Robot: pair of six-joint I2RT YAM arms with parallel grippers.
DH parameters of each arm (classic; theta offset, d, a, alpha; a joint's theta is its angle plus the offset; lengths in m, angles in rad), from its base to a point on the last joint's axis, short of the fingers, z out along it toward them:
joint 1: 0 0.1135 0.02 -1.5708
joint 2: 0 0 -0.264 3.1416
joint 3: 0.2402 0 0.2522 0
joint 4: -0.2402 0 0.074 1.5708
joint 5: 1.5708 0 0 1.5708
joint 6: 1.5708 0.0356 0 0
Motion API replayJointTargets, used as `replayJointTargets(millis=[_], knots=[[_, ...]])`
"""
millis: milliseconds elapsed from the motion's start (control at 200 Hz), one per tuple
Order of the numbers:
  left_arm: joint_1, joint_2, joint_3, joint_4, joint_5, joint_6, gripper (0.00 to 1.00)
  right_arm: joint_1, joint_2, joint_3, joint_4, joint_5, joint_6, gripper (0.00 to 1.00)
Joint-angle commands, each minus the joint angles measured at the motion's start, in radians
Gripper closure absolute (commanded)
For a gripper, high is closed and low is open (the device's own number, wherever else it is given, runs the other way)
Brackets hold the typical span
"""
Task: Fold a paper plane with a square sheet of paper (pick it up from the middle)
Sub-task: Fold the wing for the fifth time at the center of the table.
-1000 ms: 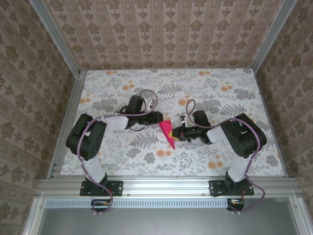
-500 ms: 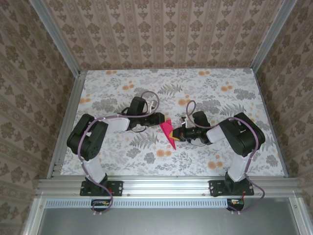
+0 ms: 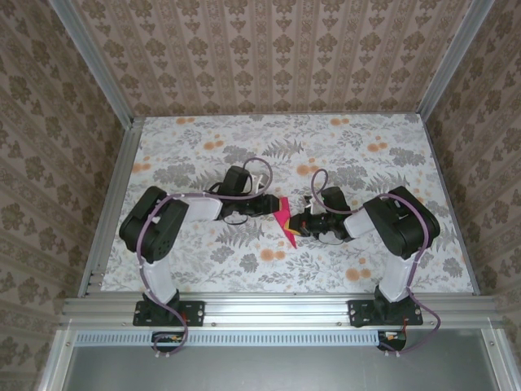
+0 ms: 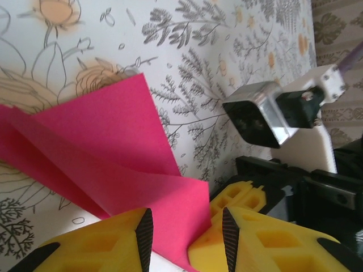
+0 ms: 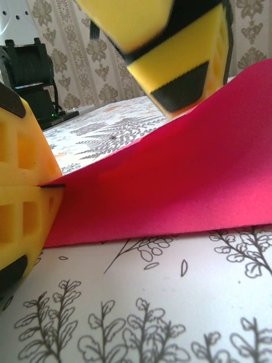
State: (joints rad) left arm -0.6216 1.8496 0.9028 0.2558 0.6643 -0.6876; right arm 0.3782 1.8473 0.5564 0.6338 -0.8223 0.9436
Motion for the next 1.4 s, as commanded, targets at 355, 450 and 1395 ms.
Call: replayJointTargets(millis=[355,450,1395], knots=[[-0.010,0.054,0.041,0.009,0.014,-0.011,0.60,-0.021,0.036,-0.035,0.018,0.020,0.030,1.00],[-0.012,0.060,0.052,-0.010,0.005,-0.006,0.61,-0.021,0.042,-0.035,0.018,0.020,0.032,1.00],[-0.017,0.166,0.206,-0.371,-0.121,0.046,0.62,-0.021,0.020,-0.017,-0.044,0.006,0.011,0.99]])
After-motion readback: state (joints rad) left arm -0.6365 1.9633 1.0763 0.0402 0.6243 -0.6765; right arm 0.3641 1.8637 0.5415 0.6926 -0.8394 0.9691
